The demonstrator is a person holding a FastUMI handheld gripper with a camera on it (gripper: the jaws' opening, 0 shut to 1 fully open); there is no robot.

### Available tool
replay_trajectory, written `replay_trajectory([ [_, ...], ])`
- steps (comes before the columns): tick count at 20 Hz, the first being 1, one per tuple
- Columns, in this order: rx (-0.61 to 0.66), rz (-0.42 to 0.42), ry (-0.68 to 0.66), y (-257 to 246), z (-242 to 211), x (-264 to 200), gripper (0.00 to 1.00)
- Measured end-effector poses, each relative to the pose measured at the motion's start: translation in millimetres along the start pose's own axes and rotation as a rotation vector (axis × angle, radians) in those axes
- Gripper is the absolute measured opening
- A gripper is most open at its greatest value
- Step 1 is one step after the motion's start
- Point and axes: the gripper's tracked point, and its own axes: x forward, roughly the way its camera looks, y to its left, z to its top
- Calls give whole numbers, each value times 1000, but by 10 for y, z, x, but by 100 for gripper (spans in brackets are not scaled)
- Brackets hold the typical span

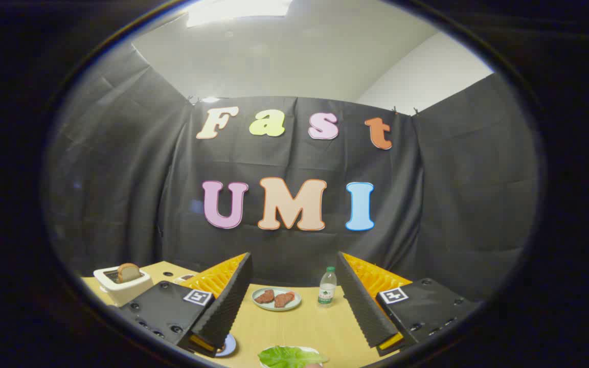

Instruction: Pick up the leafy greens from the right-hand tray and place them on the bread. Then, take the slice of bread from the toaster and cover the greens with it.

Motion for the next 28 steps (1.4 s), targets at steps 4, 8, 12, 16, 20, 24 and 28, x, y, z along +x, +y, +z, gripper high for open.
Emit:
replay_trajectory([
  [4,-13,12,-6,33,-8,18,100],
  [8,4,22,-1,17,-6,52,100],
  [12,12,11,-12,-76,40,86,100],
  [16,35,8,-4,-116,15,115,100],
  [20,54,33,-9,-110,12,137,100],
  [24,43,91,1,-103,-16,198,100],
  [28,-26,173,26,-105,-70,270,100],
])
